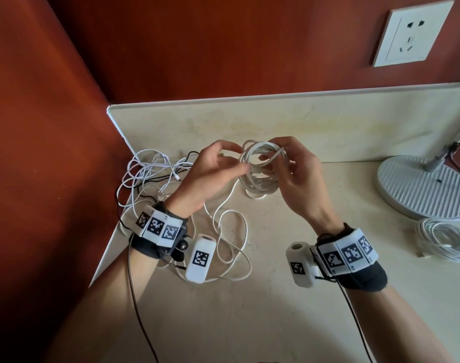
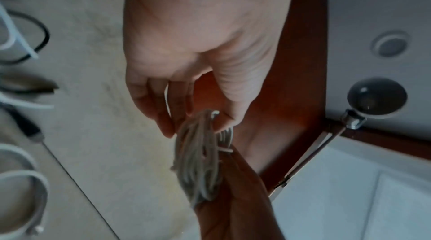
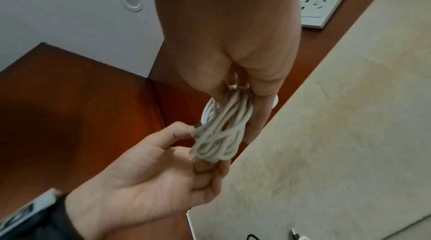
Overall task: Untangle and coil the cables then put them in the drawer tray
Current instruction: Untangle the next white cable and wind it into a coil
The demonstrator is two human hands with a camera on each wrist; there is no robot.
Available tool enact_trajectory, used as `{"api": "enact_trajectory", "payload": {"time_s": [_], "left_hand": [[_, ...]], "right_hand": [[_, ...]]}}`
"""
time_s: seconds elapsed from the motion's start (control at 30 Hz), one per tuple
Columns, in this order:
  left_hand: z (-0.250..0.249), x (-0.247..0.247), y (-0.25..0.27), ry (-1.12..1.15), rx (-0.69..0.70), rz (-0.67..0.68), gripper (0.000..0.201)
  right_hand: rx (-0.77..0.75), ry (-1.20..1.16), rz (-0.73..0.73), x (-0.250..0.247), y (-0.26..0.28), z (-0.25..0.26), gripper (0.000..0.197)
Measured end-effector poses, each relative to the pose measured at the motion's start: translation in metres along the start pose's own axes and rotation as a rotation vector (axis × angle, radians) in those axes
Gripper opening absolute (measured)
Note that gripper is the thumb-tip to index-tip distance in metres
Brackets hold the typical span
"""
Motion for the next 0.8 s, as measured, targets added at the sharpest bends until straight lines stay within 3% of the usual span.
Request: {"api": "enact_trajectory", "payload": {"time_s": [0.3, 0.33, 0.4, 0.47, 0.53, 0.6, 0.8], "left_hand": [[0.002, 0.005, -0.002, -0.029, -0.069, -0.043, 0.038], [-0.001, 0.004, 0.0, -0.118, -0.009, -0.082, 0.044], [-0.018, 0.002, 0.01, -0.371, 0.264, -0.195, 0.053], [-0.039, 0.007, 0.026, -0.576, 0.627, -0.245, 0.036], [-0.047, 0.015, 0.036, -0.741, 0.819, -0.168, 0.016], [-0.043, 0.02, 0.038, -0.794, 0.834, -0.077, 0.016], [-0.04, 0.028, 0.038, -0.718, 0.786, -0.035, 0.022]], "right_hand": [[-0.034, 0.121, 0.038, 0.006, 0.002, 0.006, 0.021], [-0.025, 0.118, 0.035, 0.006, 0.002, 0.005, 0.021], [-0.004, 0.113, 0.02, 0.005, 0.002, 0.002, 0.021], [0.008, 0.102, -0.002, 0.003, 0.001, 0.0, 0.021], [0.011, 0.085, -0.021, 0.002, 0.0, -0.001, 0.021], [0.013, 0.069, -0.03, 0.0, -0.001, -0.001, 0.021], [0.027, 0.075, -0.034, 0.002, -0.001, -0.003, 0.021]]}}
Point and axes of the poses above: each hand's wrist, its own y-axis away from the middle knuckle, its own x-axis out of the palm, z = x × y, the point moved 6 cm from there along -y, towards the middle knuckle, and after that the axes turned 5 degrees about -z, right-handed, at the moved point
